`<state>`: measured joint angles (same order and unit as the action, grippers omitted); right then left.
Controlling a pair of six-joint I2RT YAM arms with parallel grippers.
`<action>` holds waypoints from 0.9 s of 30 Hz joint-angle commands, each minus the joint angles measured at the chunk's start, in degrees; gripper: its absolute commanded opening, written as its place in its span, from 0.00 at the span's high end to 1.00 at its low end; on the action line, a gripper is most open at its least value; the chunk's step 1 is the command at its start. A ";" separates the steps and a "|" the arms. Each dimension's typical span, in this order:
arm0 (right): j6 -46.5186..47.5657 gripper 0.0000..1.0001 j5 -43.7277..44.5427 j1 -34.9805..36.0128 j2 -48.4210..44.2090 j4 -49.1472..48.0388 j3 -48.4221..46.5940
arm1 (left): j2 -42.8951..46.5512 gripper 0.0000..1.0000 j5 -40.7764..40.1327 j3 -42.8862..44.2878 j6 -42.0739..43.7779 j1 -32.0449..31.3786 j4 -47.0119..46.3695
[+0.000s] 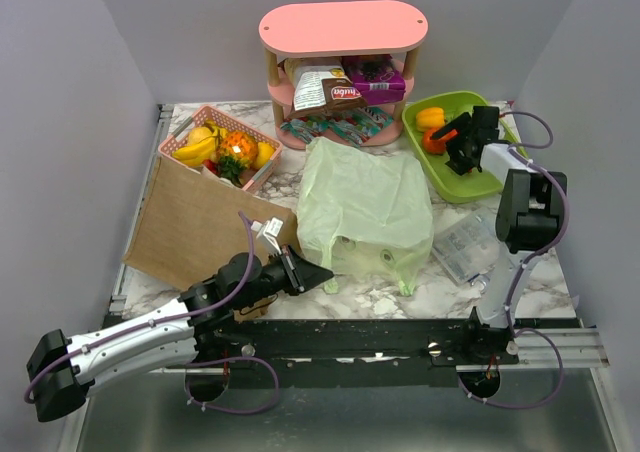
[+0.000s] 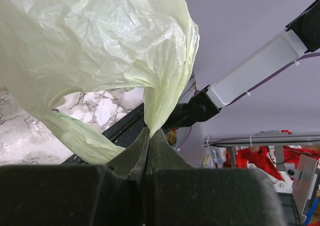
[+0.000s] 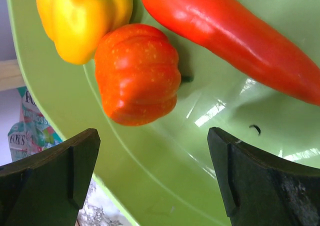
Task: Place the food into the grocery bag and tie it
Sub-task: Pick up the fake vegetable from the bin.
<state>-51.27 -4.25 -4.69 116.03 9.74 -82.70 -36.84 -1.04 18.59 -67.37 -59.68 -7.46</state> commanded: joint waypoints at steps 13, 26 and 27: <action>-2.48 0.21 -6.11 -1.73 11.00 -4.24 -8.63 | 3.28 1.00 -3.27 -1.87 -0.72 0.09 1.78; 3.10 0.57 -6.31 -1.74 3.38 -0.79 -6.83 | 4.05 1.00 -2.61 -0.97 -1.00 0.09 4.10; 3.94 0.57 -5.88 -1.77 1.90 0.24 -6.98 | 4.33 1.00 -2.52 -0.92 -1.09 0.09 4.65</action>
<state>-51.22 -11.44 -6.07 124.27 6.61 -89.58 -33.54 -2.98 16.97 -68.23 -59.68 -5.21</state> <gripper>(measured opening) 0.585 0.009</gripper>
